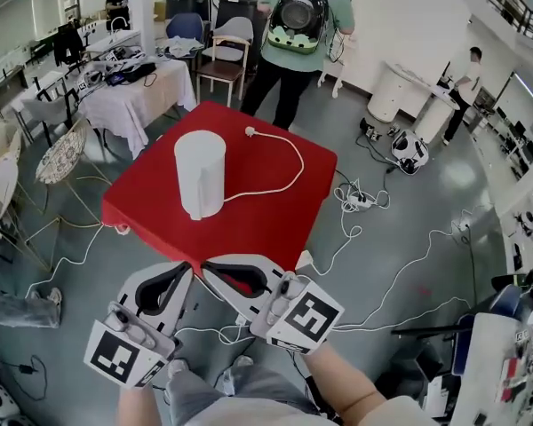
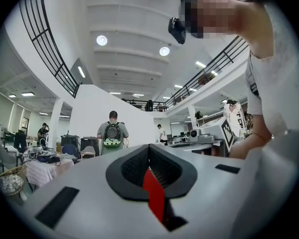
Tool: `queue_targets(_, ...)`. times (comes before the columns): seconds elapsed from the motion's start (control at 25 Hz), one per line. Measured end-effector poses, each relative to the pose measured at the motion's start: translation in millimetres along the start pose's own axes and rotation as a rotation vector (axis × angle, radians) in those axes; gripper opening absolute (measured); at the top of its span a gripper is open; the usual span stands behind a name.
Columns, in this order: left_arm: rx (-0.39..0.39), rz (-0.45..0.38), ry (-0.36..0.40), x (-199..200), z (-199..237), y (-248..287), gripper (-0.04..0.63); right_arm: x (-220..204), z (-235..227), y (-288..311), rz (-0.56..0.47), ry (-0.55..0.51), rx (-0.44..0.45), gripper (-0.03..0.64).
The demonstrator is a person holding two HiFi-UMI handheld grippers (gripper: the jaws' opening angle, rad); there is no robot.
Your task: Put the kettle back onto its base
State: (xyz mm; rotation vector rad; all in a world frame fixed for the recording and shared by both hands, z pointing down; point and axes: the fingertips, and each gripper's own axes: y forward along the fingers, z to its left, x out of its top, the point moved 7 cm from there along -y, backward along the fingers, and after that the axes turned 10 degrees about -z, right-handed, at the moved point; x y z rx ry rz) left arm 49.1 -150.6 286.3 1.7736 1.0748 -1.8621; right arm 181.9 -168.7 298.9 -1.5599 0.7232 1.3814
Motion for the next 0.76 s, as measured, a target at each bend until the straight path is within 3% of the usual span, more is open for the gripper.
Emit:
queue_targets(0.36,-0.073,-0.019,0.001,23,11,-31,0.009,9,45,22,-0.014,-0.029,-0.047,0.008)
queue_targets(0.76,-0.141,-0.003,0.005,53,44,-108,0.009,13,112,75,-0.036,-0.050,-0.138,0.008)
